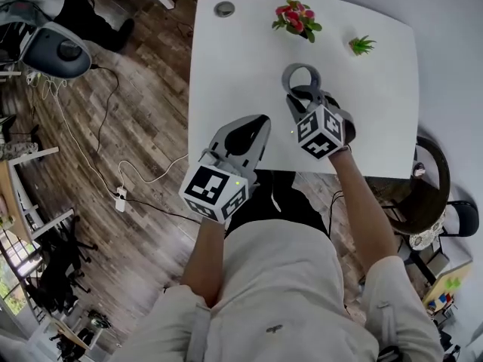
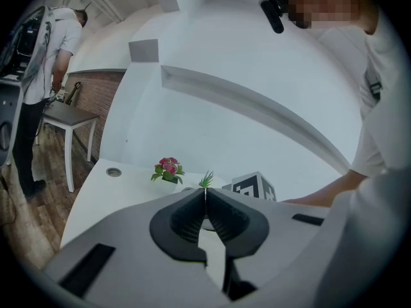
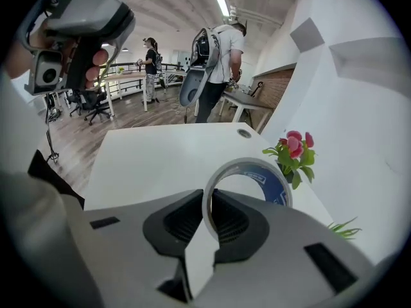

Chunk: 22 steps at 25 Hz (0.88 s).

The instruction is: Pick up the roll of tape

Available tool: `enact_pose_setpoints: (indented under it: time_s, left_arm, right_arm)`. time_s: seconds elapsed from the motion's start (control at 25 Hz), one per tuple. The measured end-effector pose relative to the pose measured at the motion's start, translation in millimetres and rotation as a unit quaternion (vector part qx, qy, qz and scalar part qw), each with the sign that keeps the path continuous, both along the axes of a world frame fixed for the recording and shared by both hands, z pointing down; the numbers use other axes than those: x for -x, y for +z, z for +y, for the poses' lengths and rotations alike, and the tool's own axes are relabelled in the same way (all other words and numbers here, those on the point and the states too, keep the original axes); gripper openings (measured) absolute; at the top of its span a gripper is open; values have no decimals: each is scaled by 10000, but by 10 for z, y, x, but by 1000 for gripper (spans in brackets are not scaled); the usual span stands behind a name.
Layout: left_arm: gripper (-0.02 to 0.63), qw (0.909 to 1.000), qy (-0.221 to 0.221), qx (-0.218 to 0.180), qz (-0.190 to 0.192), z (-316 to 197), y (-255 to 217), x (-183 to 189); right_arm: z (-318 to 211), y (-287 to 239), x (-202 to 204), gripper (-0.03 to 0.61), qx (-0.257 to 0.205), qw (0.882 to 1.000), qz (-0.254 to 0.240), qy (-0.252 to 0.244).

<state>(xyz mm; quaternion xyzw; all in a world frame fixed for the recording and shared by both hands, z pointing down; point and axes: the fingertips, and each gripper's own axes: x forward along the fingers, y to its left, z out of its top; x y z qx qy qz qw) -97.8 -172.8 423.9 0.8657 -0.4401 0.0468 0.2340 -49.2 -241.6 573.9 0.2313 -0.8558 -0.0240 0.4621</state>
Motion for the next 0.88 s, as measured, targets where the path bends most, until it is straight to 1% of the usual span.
enact_pose_setpoints:
  time_s: [0.48,0.88]
  left_arm:
    - [21,9995,25,-291,-112,387,-300,-449]
    - [21,9987,-103,-439,-256,764,-428,-673]
  right_arm:
    - [429,-636,-385,48,-408,9980,-477,39]
    - [826,-1081,-693,48,-637,9935,-943,83]
